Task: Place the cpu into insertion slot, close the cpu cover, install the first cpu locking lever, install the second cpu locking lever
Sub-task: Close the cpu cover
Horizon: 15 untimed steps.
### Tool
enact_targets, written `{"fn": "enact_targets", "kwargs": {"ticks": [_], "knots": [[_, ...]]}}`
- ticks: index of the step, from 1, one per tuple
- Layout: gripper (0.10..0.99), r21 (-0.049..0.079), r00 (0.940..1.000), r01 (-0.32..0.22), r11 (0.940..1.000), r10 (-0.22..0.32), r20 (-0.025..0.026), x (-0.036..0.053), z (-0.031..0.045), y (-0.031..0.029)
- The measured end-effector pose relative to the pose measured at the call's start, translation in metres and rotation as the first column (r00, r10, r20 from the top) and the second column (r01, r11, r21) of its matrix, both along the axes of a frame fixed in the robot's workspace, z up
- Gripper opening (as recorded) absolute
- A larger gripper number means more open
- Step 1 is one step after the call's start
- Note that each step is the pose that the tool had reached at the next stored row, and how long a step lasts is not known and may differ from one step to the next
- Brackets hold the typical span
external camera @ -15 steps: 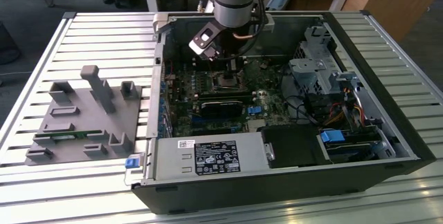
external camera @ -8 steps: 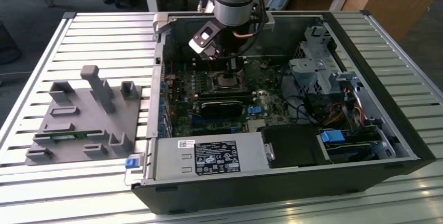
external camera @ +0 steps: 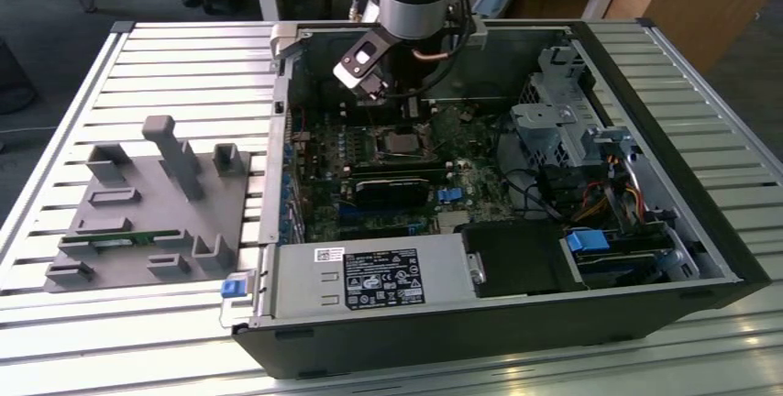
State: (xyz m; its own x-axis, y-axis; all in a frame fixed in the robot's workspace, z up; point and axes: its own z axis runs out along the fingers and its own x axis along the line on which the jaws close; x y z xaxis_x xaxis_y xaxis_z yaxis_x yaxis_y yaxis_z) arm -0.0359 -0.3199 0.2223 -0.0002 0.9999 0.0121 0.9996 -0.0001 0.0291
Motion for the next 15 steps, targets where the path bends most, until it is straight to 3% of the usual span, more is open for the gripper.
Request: {"fn": "enact_targets", "kwargs": {"ticks": [7,15], "knots": [[0.118,0.000,1.0000,0.000,1.0000,0.000,0.0000,0.0000,0.0129,0.0000],[0.118,0.000,1.0000,0.000,1.0000,0.000,0.0000,0.0000,0.0352,0.0000]]}}
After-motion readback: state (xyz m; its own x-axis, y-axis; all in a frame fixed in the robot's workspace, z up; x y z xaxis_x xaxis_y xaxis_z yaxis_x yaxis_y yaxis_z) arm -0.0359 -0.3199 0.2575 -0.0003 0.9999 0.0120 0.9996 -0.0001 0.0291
